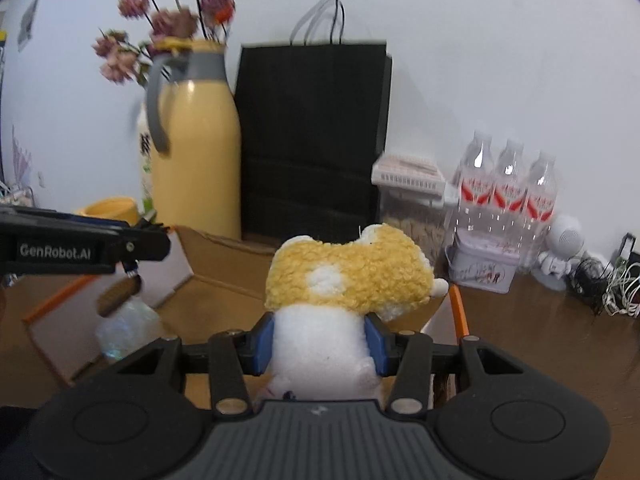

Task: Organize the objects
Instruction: 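Carry the cable and plush hamster into the box and open both tools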

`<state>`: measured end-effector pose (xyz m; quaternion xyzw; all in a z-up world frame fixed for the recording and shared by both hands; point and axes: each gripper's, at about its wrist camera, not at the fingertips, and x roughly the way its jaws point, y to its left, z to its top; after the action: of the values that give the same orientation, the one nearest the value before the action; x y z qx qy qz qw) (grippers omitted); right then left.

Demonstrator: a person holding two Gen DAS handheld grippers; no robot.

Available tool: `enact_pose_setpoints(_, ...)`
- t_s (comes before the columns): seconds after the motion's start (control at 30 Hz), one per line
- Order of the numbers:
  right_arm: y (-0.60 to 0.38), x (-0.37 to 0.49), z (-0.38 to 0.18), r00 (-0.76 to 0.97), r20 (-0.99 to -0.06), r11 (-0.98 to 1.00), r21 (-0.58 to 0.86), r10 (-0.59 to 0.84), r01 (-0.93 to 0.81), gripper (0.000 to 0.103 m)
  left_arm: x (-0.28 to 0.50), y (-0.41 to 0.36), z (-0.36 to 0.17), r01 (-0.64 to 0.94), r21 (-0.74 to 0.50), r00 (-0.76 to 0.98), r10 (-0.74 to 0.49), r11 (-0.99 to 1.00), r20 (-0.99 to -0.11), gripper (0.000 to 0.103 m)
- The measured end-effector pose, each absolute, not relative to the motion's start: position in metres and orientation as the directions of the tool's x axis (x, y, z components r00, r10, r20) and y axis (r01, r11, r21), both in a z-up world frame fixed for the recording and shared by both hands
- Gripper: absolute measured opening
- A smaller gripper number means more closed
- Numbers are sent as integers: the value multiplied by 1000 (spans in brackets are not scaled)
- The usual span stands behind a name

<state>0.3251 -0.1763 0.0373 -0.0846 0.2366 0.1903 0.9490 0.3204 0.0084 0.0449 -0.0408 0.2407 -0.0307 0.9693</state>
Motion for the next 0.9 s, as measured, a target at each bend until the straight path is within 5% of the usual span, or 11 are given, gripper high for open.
enact_pose_setpoints(0.23, -186, 340, 20, 785, -514, 913, -10, 344, -407, 48, 332, 14, 31, 56, -95, 859, -96, 994, -503, 51)
enact_pose_setpoints(0.33, -187, 338, 20, 789, -510, 913, -16, 344, -408, 51, 330, 14, 31, 38, -77, 863, -72, 996, -500, 91)
enact_pose_setpoints(0.37, -188, 336, 20, 791, -505, 913, -15, 345, -408, 59, 328, 13, 32, 32, -71, 869, -63, 997, -490, 103)
enact_pose_setpoints(0.47, -190, 333, 21, 797, -496, 914, -14, 345, -405, 102, 324, 14, 35, 18, -68, 882, -48, 997, -469, 103)
enact_pose_setpoints(0.9, -190, 331, 24, 810, -486, 920, -30, 328, -390, 103, 320, 16, 39, -1, -72, 884, -32, 997, -467, 103)
